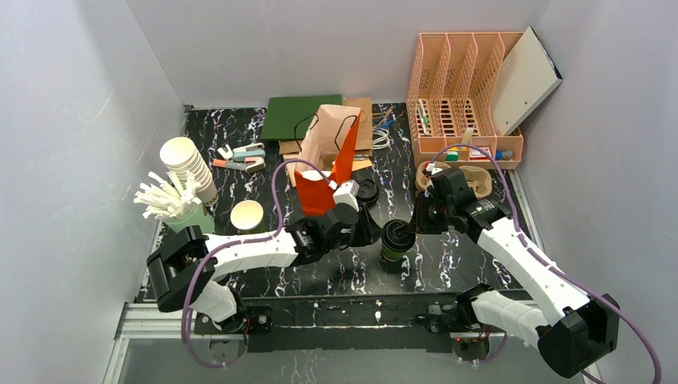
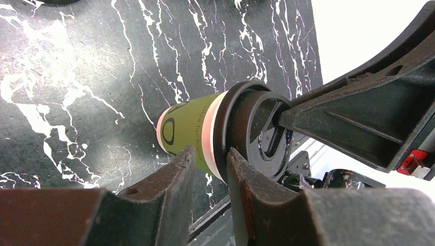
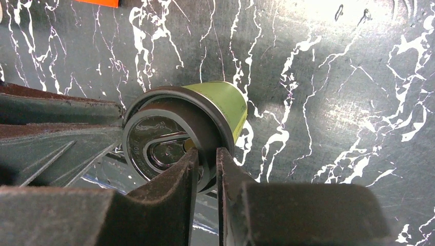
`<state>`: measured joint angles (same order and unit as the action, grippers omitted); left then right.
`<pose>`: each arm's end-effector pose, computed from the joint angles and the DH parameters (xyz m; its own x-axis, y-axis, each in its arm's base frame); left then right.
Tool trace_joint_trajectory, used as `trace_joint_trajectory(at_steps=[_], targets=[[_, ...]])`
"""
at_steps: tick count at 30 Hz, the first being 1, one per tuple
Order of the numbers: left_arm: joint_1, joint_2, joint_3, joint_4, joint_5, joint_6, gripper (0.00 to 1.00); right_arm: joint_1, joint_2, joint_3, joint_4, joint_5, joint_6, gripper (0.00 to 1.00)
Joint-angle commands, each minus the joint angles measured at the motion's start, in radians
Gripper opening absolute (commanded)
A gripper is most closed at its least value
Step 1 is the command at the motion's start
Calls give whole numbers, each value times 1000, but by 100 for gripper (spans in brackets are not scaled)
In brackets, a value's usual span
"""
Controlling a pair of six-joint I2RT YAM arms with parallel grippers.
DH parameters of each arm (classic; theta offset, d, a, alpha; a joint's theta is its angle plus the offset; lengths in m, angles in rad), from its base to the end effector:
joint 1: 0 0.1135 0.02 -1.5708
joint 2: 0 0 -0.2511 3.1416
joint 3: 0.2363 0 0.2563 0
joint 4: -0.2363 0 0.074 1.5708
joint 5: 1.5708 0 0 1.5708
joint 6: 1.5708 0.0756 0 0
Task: Pack the takeout coffee
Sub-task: Adjust the cup lid on the coffee cup.
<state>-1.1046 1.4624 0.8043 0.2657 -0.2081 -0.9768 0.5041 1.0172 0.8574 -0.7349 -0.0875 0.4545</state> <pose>0.1773 -0.3176 0.2016 -0.7494 -0.3146 -0.5826 0.2987 0.6247 -0.7215 0.2043 0.1202 0.2302 -0.8459 0.0328 -0.5323 -0.1755 0.9254 0.3360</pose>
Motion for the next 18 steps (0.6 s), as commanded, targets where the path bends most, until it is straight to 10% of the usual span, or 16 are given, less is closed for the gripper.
trace_joint_trajectory(at_steps=[1, 18], targets=[[5, -2, 28, -3, 15, 16, 26, 2, -29, -15, 51, -87, 27, 25], [5, -115, 28, -131, -32, 43, 20, 4, -5, -35, 145, -242, 54, 23]])
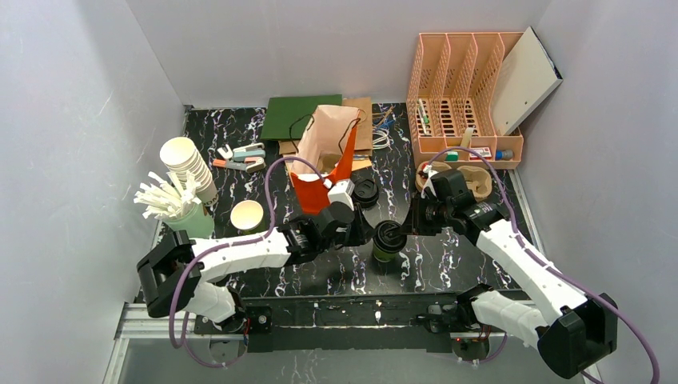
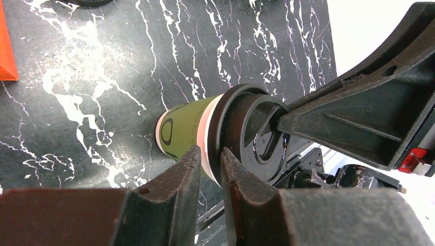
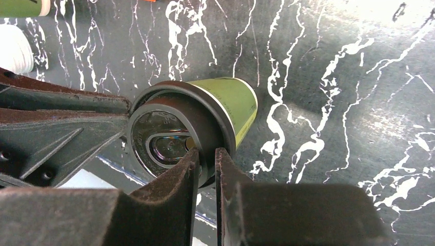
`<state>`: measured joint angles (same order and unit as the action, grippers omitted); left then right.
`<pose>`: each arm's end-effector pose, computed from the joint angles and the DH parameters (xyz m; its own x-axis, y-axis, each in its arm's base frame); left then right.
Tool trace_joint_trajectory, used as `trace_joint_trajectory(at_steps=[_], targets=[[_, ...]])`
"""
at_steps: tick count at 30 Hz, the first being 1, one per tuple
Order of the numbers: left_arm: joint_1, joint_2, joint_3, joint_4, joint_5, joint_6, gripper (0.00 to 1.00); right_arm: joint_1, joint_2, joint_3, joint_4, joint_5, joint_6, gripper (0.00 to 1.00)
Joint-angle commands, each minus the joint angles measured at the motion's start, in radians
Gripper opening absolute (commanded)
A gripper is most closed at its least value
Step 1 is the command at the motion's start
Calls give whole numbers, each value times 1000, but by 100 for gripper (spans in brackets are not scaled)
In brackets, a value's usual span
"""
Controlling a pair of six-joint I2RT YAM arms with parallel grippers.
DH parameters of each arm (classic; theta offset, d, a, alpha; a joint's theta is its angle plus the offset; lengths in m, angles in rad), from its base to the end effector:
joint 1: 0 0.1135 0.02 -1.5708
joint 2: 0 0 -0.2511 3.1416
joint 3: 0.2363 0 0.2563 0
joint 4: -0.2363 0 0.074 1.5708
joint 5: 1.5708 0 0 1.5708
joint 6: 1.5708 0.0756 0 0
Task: Pack the takeout coffee
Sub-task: Adjust the cup lid on the coffee cup.
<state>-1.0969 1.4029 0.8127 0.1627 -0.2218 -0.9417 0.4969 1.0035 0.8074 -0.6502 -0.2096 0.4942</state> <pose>0.1758 -0.3064 0.2110 -0.7393 -0.2869 -0.6092 0.3040 0.6650 -0.6821 0.2028 0.1279 0.2248 -0.8582 0.0624 -0.5096 -0.2049 0.8684 0.4515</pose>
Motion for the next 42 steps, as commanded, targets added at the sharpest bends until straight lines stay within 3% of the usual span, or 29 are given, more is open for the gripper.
trace_joint_trajectory(at_steps=[1, 8, 24, 26, 32, 42], targets=[[-3, -59, 19, -35, -19, 9, 20, 10, 15, 22, 58, -120, 5, 23], [-3, -63, -14, -50, -3, -6, 21, 25, 50, 54, 35, -110, -31, 23], [-3, -80, -75, -30, 5, -26, 17, 83, 55, 93, 6, -65, -36, 42], [-3, -75, -74, -25, 10, -26, 16, 83, 47, 94, 1, -56, -38, 46], [-3, -62, -57, -30, 18, -19, 16, 81, 42, 116, -35, -17, -66, 74], [-3, -60, -16, -62, 19, -5, 20, 107, 70, 163, -97, 39, -108, 85]])
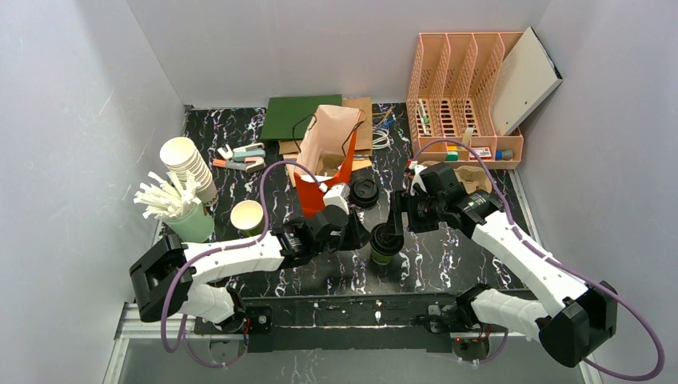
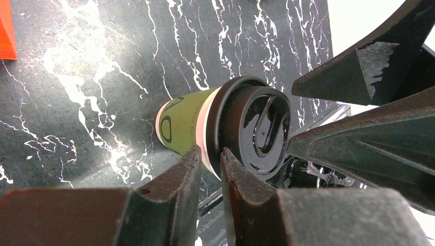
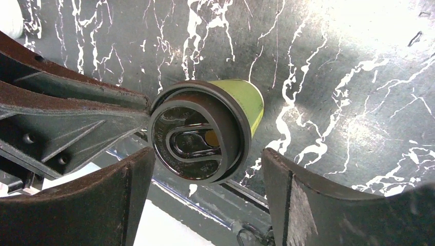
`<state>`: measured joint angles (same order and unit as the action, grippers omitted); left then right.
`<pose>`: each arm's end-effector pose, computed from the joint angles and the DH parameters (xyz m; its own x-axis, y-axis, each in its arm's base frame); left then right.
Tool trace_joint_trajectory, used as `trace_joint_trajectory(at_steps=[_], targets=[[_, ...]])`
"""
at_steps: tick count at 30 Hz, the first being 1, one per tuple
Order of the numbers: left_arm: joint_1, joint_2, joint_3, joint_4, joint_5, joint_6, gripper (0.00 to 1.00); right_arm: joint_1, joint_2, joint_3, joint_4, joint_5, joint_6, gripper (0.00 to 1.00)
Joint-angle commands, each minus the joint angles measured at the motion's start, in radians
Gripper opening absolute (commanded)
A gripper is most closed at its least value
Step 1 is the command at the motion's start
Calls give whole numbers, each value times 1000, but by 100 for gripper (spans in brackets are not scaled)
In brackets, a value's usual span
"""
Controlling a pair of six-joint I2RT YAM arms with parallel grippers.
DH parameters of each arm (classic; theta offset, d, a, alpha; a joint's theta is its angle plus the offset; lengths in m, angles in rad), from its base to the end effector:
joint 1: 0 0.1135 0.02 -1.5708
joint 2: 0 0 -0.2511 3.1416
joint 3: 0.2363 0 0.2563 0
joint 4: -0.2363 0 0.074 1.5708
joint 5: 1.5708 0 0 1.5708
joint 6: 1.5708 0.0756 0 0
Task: Pack the takeout coffee
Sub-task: Adjust the cup lid on the coffee cup.
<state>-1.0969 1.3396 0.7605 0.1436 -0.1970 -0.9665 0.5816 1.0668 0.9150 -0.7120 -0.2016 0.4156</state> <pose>0.1675 -0.2941 0.2093 -0.7608 -0.2849 -0.5831 0.2914 0.6529 -0.6992 0.2008 0.1502 0.2424 -0.8424 -0.0804 -0.5328 -0.3353 0.8522 0.4015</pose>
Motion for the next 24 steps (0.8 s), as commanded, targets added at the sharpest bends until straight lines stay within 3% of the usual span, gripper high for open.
trace_joint_trajectory(at_steps=[1, 13, 18, 24], targets=[[-3, 2, 39, -45, -5, 21, 20, 32, 8, 59, -36, 42, -27, 85], [-3, 7, 46, -51, 10, 26, 29, 218, 91, 100, -60, 249, 23, 92], [-1, 17, 54, -70, 19, 28, 31, 237, 119, 110, -68, 269, 22, 83], [11, 23, 6, -3, 47, -3, 28, 244, 131, 94, -62, 262, 23, 81]])
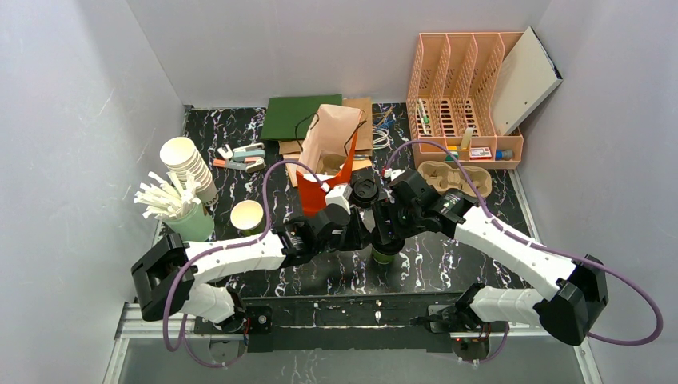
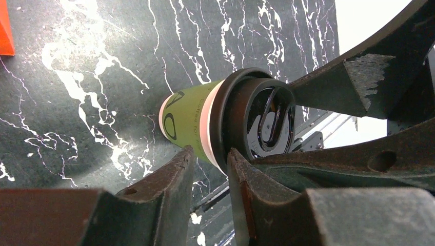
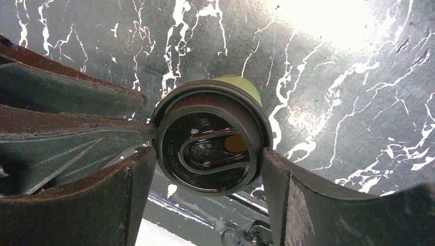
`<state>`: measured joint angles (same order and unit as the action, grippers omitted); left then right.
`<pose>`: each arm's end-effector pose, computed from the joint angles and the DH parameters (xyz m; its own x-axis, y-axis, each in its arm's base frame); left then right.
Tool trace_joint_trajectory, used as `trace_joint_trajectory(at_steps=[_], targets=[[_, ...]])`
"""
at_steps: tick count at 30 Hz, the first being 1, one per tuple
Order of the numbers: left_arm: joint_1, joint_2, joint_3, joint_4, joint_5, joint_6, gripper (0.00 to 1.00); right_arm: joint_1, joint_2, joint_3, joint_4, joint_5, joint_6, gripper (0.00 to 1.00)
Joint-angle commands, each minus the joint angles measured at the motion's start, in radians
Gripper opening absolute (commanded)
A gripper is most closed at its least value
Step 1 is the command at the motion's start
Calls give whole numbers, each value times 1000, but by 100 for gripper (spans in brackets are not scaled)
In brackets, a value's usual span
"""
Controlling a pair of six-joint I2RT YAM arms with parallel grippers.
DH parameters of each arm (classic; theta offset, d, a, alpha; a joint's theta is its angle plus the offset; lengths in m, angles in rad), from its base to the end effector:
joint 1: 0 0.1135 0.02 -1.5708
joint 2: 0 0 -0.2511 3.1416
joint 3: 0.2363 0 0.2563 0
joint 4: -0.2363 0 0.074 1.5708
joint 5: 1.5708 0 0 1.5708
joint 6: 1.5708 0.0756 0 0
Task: Pack the takeout coffee
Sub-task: Adjust the cup lid on the coffee cup.
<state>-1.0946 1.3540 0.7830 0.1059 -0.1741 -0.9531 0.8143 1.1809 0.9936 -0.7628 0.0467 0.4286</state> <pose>0.1678 -0.2968 0.2079 -0.7748 -0.2493 -0.5810 0.2982 0.6661 -0.6836 0.1862 0.1921 0.2367 -0.8020 -0.2449 -0.5448 -0.4117 0.8874 0.2072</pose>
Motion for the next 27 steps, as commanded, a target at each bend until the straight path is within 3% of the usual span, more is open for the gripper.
trace_joint_trajectory(at_steps=[1, 10, 27], targets=[[11, 8, -28, 51, 26, -22, 28, 11, 16, 10, -12, 15, 10, 81], [21, 7, -93, 135, 36, -49, 16, 34, 14, -29, -22, 30, 21, 81], [21, 24, -148, 143, 18, -74, 10, 89, 39, -62, -15, 69, 39, 82]])
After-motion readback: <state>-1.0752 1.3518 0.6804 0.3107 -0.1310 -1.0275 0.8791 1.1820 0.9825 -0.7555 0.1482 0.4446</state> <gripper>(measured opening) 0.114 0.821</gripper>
